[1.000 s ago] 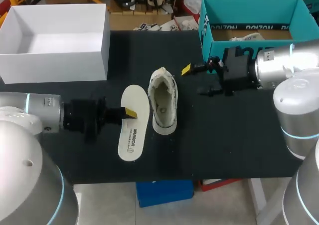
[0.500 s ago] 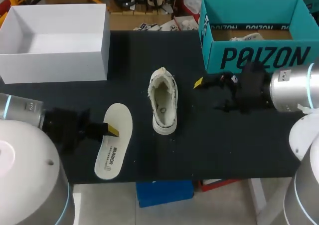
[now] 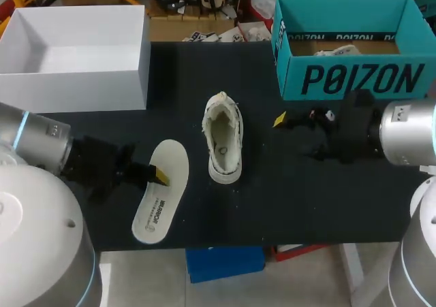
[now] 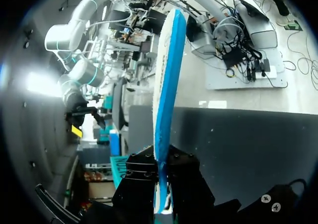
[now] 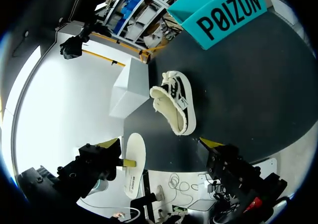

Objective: Take the shoe out of the shoebox, open the shoe tongue, remove and reinsert the insole, then place the shoe into the shoebox

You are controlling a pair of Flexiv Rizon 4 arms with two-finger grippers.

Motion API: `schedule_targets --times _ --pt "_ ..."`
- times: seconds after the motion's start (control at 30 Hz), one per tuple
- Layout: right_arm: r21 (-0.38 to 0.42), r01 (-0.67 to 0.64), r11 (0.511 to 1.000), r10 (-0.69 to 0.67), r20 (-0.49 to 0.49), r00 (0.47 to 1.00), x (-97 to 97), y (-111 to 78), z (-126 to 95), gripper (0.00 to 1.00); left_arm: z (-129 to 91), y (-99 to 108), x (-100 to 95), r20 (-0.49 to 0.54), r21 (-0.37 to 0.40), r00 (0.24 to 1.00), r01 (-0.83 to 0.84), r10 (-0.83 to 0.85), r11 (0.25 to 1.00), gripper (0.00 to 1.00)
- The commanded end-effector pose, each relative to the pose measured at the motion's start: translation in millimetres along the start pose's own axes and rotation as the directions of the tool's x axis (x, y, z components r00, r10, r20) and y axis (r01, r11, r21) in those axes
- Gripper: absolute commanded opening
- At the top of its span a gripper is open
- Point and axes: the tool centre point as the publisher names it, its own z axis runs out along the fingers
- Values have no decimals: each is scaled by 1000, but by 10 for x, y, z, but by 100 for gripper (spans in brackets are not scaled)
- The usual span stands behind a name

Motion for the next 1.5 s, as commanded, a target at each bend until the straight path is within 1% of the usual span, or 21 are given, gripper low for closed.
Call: schedule_targets --times 0.03,0.2,0.3,0.43,0.53,0.63,0.8,1.03,1.2,1.5 --pt "5 0 1000 0 -1 1000 0 7 -33 100 220 186 -96 -104 60 995 18 -11 998 0" --pt "5 0 1000 0 -1 1000 0 7 -33 100 316 273 -123 -163 108 986 61 -43 992 0" --pt "5 0 1000 0 -1 1000 0 7 -33 100 382 306 -115 -162 149 984 104 -79 983 0" --pt "5 0 1000 0 -1 1000 0 7 -33 100 517 342 -72 -167 179 981 126 -96 976 0" --pt "5 0 1000 0 -1 1000 0 7 -33 100 625 371 -43 -186 182 978 131 -97 974 0" --pt "5 0 1000 0 -1 1000 0 7 -33 100 726 400 -35 -178 208 978 144 -108 967 0" --pt "5 0 1000 0 -1 1000 0 7 -33 100 880 456 -30 -184 215 977 143 -104 966 0" --pt "5 0 1000 0 -1 1000 0 7 -33 100 1051 594 -87 -184 215 977 148 -108 965 0" --pt "5 0 1000 0 -1 1000 0 7 -33 100 1126 684 -105 -189 203 976 151 -113 967 0" --pt "5 0 1000 0 -1 1000 0 7 -33 100 1215 864 -79 -192 164 972 166 -134 972 0"
